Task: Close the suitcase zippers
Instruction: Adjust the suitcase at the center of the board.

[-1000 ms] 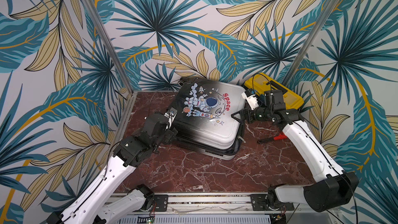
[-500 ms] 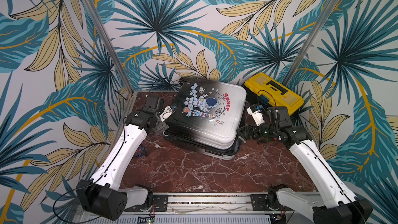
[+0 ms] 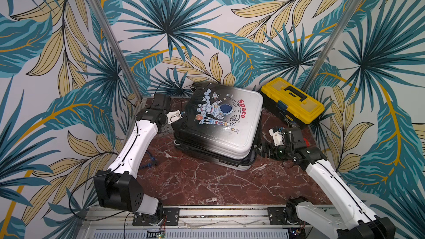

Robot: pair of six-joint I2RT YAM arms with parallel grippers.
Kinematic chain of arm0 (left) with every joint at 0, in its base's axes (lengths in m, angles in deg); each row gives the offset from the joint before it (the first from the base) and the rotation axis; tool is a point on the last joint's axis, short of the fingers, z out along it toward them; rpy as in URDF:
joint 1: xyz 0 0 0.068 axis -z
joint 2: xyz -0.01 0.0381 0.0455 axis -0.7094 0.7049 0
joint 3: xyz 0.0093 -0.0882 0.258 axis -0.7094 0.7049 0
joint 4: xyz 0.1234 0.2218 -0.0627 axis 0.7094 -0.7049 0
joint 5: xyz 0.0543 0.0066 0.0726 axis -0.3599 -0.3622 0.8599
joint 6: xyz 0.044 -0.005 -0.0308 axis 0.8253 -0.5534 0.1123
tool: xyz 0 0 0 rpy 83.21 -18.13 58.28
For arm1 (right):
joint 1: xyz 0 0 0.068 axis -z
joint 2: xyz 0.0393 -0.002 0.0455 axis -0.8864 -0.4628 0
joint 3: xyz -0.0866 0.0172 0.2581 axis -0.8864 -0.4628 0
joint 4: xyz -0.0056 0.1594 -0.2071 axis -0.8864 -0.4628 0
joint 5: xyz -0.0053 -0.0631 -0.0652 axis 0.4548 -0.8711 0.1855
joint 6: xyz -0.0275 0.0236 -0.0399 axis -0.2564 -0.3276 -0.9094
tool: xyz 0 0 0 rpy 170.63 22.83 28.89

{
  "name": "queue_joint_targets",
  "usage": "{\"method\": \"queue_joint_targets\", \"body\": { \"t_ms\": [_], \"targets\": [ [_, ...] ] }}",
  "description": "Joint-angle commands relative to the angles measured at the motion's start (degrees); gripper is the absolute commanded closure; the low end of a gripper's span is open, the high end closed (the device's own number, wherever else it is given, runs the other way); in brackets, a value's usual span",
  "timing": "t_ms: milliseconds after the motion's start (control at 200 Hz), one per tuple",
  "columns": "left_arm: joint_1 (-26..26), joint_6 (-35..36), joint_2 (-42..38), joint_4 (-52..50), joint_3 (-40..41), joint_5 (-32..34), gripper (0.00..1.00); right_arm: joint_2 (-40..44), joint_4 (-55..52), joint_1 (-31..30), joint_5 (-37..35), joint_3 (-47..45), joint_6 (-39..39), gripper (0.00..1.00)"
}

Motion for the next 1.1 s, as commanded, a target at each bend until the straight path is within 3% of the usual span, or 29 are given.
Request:
{"method": "queue_joint_targets", "body": {
  "t_ms": [0,190,330,521,651,831,1091],
  "targets": [
    [0.1,3.0,1.8,1.7,-2.1,-2.7,0.10,2.6,6.1,-0.3,1.7,-4.2,11.8,0.10],
    [1.7,1.2,2.0,1.9,-1.6,-3.6,0.08,0.9,10.4,-0.4,-2.2,-8.0,18.1,0.20],
    [2.8,0.0,1.6,2.5,1.1,-2.8,0.10,-2.8,17.0,-0.7,2.4,-9.4,22.1,0.29],
    [3.5,-2.8,0.4,2.9,2.6,-3.4,0.12,-5.0,12.9,-0.9,-3.9,-10.3,18.6,0.42],
    [4.0,-3.1,0.5,2.9,4.0,-1.8,0.12,-7.6,12.6,-0.9,-5.3,-9.3,17.1,0.54],
    [6.0,-5.2,-0.2,2.9,4.1,-0.7,0.11,-9.0,6.9,-0.8,-13.2,-4.2,10.5,0.73],
    [10.6,-10.6,-3.7,2.8,6.4,2.6,0.09,-13.3,1.5,1.7,-18.7,2.1,-3.1,0.83]
  ]
}}
